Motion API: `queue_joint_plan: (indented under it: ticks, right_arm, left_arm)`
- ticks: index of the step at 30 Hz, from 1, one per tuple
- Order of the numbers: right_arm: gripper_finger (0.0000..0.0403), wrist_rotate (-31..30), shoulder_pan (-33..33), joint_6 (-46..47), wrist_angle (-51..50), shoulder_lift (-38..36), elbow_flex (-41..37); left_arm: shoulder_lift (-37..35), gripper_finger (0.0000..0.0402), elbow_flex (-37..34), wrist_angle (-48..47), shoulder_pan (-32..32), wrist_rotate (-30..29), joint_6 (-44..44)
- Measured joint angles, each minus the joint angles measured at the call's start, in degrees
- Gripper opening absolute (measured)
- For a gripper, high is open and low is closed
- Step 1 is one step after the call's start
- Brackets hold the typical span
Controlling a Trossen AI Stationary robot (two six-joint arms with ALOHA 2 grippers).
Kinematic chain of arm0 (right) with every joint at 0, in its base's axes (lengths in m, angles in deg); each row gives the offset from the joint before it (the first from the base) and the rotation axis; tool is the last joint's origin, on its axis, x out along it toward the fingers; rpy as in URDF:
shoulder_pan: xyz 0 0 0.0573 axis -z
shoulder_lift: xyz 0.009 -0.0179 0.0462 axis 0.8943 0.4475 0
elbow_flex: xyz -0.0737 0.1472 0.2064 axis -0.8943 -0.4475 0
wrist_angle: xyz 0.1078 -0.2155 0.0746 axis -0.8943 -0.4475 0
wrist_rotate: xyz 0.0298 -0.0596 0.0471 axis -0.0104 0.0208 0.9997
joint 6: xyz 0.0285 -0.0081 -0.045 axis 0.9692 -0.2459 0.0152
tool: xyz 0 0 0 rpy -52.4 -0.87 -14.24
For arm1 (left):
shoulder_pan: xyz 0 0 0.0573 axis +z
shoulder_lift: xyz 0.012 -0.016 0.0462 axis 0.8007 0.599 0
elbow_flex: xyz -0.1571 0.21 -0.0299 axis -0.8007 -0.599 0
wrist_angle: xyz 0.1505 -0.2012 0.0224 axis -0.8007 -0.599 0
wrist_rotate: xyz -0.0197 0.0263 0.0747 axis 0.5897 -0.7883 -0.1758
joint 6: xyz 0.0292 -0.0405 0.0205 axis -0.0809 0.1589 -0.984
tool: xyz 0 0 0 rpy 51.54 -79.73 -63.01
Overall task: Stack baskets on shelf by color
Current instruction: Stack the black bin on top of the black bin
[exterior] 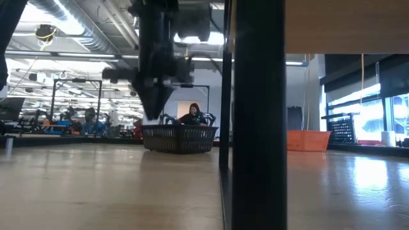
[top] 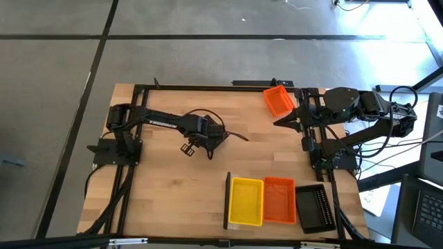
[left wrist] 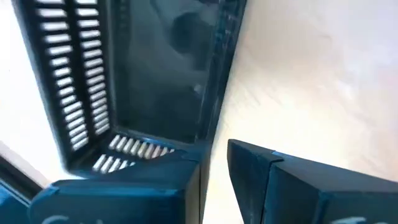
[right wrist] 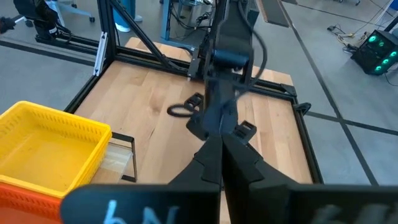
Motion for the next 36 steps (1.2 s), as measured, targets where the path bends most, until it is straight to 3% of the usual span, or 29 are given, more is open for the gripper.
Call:
queue_joint_plan:
  ticks: [9, 18, 29, 36]
  right_arm:
    - [0.0000, -0.04, 0.00, 0.28, -0.12, -0.04, 0.00]
    - [0.0000, -4.47, 2.21, 5.71, -0.08, 1.25, 0.01]
    - [0.0000, -3.17, 11.80, 27.19, 1.72, 15.02, 0.00]
    - [0.0001, 0.86, 15.64, 31.45, 2.44, 23.31, 0.00]
  left_arm:
    - [-5.67, 0.0047, 8.29, -5.89, 0.32, 4.85, 10.46]
    - [-19.36, 0.0047, 9.44, -1.91, 2.21, 4.26, 24.46]
    - [-32.61, 0.0047, 9.53, 0.65, 2.62, 3.73, 37.81]
    - [-37.36, 0.0047, 9.24, -0.41, 1.51, 3.83, 40.58]
